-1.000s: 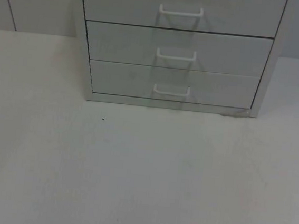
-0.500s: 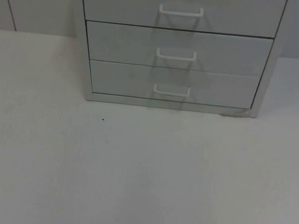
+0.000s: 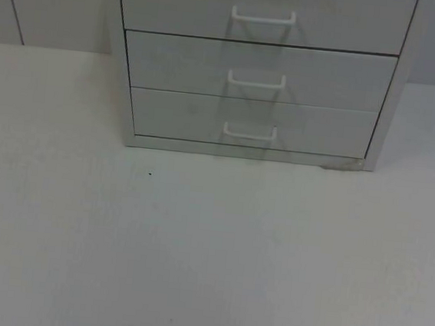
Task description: Open the drawer with the left hand, place the block into the drawer with the right hand, then close the drawer with the left hand.
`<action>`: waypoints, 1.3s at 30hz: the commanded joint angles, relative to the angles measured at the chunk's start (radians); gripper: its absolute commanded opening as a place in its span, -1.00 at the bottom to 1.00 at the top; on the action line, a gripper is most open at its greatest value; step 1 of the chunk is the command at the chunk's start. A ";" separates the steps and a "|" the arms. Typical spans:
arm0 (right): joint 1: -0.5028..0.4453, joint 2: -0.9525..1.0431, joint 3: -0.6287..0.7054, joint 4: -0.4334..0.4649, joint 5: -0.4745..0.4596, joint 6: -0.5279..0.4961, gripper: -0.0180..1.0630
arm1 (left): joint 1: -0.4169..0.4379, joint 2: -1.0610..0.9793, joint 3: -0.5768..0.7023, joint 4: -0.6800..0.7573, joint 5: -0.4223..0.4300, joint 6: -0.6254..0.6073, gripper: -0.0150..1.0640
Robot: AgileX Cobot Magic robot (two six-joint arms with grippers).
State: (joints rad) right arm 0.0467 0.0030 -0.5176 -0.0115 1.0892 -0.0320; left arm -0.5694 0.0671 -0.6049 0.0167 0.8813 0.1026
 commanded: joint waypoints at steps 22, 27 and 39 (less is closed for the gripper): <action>-0.002 -0.003 0.001 -0.006 -0.012 -0.010 0.98 | 0.023 -0.067 0.112 -0.031 0.193 -0.137 -0.98; -0.002 -0.003 0.001 -0.006 -0.012 -0.010 0.98 | 0.023 -0.067 0.111 -0.040 0.193 -0.123 -0.98; -0.002 -0.003 0.001 -0.006 -0.012 -0.010 0.98 | 0.023 -0.067 0.111 -0.036 0.193 -0.125 0.97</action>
State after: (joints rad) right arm 0.0467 0.0030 -0.5176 -0.0140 1.0856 -0.0407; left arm -0.5472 0.0037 -0.4968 -0.0111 1.0708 -0.0198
